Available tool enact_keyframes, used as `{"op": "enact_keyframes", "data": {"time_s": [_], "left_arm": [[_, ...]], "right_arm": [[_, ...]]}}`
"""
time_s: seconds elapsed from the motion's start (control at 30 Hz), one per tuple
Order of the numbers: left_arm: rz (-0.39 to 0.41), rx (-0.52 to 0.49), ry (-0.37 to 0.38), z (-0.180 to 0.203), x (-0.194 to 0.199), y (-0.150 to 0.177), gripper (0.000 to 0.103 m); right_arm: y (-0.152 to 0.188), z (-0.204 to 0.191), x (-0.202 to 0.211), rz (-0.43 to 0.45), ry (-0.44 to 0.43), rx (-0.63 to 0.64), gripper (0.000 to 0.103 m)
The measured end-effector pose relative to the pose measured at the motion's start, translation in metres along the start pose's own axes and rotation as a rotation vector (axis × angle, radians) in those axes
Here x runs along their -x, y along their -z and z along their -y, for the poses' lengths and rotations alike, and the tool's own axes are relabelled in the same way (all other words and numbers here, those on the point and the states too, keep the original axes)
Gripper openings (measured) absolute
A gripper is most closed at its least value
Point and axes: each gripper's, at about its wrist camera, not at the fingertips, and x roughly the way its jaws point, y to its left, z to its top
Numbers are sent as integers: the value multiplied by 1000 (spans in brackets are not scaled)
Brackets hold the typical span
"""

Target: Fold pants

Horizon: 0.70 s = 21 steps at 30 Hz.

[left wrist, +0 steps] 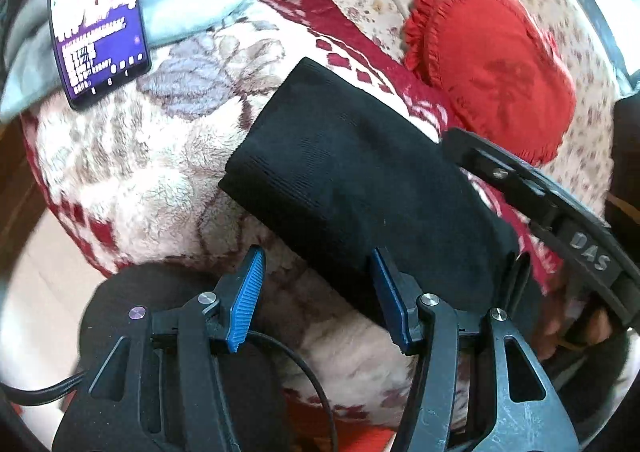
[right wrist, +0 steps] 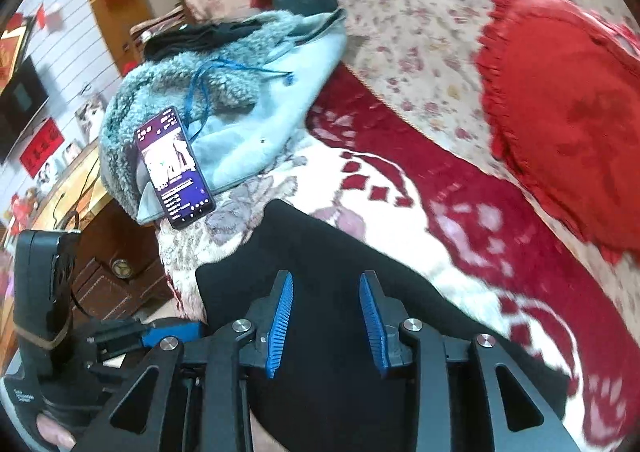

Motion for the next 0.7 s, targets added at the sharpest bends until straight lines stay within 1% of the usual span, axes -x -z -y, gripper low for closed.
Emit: {"op": "enact_keyframes", "data": {"time_s": [0.03,0.13,0.2,0.27,0.4,0.5,0.53,0.6,0.7], "left_arm": [[-2,10,5,-2,-1,-1,54],[-23,10,13,-4,-2,-3,54],[-31,7,22,-4,3,-2,54],[-23,-1,6,-5,7,-3,54],[-44,6,5,-9,4,-4,54],[-50,-4,-14,-8,-1,-3,54],[-58,2,-16,-9,-2,-4,54],[-69,22,5,-11,-1,-6,54],[-55,49,8,-19,4,-6,54]], "right_arm": [[-6,-3,-9,-14,-10,20,35],[-16,-8,-28,-47,-41,56,42],[-22,-11,-40,-72,-59,69,42],[-28,-12,-49,-76,-74,73,43],[-36,-12,-63,-91,-81,97,44],[-41,-9,-70,-108,-76,106,45],[-42,-7,-73,-114,-73,110,45],[-44,-5,-76,-121,-75,112,45],[-45,-3,-80,-130,-90,115,45]]}}
